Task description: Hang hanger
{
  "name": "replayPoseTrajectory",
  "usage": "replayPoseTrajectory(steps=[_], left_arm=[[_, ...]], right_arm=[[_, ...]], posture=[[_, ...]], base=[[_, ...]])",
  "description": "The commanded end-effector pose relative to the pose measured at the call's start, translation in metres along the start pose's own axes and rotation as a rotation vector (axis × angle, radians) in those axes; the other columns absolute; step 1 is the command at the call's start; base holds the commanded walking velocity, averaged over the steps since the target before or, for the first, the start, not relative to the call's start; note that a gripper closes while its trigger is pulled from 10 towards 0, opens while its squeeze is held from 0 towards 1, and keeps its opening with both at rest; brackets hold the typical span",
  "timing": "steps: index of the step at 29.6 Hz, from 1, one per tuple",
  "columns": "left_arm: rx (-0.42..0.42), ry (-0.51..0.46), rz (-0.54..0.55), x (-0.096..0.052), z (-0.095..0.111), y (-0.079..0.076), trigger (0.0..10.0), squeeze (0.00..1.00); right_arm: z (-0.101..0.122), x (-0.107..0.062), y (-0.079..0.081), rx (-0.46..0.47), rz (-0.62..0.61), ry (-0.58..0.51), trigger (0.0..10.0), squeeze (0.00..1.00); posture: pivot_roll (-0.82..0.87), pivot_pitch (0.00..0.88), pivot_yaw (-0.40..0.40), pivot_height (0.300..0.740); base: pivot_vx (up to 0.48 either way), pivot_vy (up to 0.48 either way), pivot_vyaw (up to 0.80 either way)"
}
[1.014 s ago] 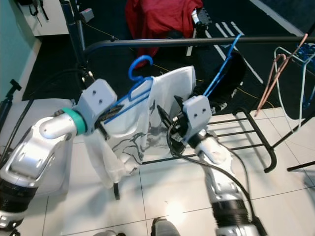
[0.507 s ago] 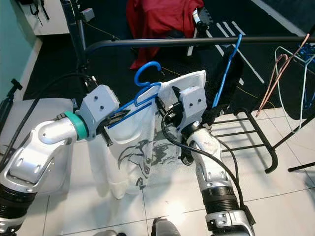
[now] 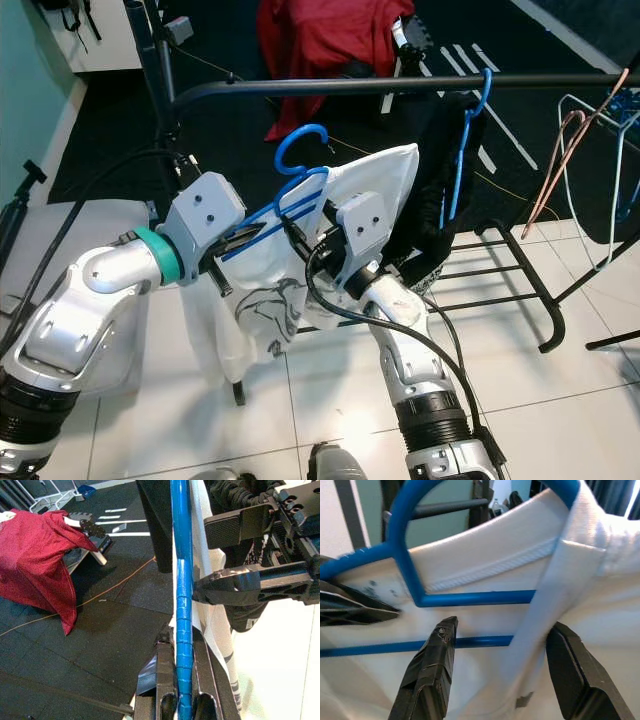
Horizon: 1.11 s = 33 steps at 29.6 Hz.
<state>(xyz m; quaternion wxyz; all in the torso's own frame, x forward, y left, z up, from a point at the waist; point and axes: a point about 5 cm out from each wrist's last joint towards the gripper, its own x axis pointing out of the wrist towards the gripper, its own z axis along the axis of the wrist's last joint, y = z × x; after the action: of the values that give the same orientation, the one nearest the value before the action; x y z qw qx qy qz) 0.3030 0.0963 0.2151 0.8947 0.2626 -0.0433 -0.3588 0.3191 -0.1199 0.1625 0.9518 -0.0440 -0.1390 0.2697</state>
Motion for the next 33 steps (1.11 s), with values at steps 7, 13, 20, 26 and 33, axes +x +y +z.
replayPoseTrajectory(steps=[7, 13, 20, 26, 33], left_arm=[[0.008, -0.027, -0.007, 0.001, 0.007, 0.0, 10.0, 0.0], [0.01, -0.009, -0.003, 0.002, 0.003, -0.001, 10.0, 0.0], [0.075, 0.118, 0.057, 0.007, -0.017, 0.005, 10.0, 0.0], [0.093, 0.176, 0.06, 0.001, -0.032, 0.008, 10.0, 0.0], [0.065, 0.179, 0.08, -0.003, -0.034, 0.013, 10.0, 0.0]], right_arm=[[0.006, -0.001, -0.022, -0.056, -0.132, -0.019, 5.9, 0.0], [0.012, -0.002, -0.024, -0.051, -0.128, -0.051, 0.0, 0.0], [0.016, -0.002, -0.015, -0.049, -0.062, -0.065, 0.0, 0.0], [0.009, -0.01, -0.025, -0.08, -0.135, -0.024, 0.0, 0.0], [0.007, -0.015, -0.037, -0.091, -0.181, 0.002, 0.0, 0.0]], posture=[[-0.08, 0.056, 0.057, 0.74], [-0.08, 0.055, 0.059, 0.74], [-0.09, 0.056, 0.06, 0.74], [-0.08, 0.058, 0.059, 0.74], [-0.08, 0.059, 0.056, 0.74]], base=[[0.0, 0.0, 0.0], [0.0, 0.0, 0.0], [0.0, 0.0, 0.0], [0.0, 0.0, 0.0], [0.0, 0.0, 0.0]])
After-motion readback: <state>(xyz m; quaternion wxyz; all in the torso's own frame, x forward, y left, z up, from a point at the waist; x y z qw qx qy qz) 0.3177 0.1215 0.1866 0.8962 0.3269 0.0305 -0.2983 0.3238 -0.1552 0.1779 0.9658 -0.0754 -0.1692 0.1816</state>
